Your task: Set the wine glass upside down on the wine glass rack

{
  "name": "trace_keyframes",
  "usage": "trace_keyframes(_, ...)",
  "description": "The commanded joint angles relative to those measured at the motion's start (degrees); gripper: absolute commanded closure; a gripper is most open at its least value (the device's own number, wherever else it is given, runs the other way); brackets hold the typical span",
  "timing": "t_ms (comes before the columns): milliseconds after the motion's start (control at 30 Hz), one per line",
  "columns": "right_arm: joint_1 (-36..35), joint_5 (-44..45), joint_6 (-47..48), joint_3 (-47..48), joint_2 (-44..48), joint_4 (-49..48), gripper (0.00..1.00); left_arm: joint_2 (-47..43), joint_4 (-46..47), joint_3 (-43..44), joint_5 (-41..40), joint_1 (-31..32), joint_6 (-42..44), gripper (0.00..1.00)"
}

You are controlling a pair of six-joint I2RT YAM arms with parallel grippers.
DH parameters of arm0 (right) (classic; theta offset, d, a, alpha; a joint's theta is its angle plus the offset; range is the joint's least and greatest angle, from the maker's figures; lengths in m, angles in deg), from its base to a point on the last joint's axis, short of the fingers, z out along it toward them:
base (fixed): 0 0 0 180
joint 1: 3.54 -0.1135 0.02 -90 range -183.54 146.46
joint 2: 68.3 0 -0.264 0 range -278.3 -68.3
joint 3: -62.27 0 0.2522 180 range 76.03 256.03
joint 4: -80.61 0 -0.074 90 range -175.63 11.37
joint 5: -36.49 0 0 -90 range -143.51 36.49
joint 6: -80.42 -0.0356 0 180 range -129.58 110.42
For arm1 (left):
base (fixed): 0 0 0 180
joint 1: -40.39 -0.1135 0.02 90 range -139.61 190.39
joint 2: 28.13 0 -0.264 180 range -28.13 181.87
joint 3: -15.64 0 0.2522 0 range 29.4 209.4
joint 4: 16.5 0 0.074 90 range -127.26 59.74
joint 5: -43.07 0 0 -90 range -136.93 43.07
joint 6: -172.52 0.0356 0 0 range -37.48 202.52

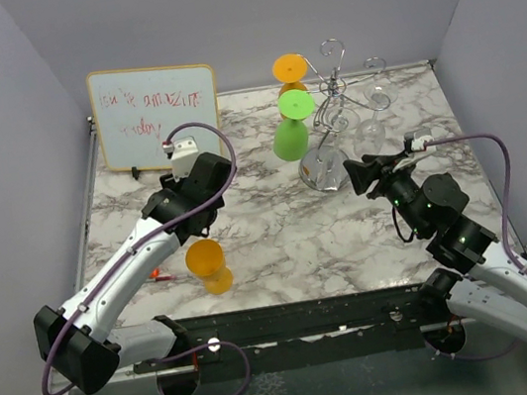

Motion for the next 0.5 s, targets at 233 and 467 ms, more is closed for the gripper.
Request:
trace_keyframes(233,0.11,0.13,-1.93,0.67,-0.81,0.77,0.48,-7.03,-4.45,-3.41,4.09,-0.28,-4.15,0.45)
trace_keyframes(467,0.05,-0.09,-2.57,1.34,-1.60,1.34,0.48,-5.20,-4.63,-4.84,4.51,-0.39,-5.80,0.46)
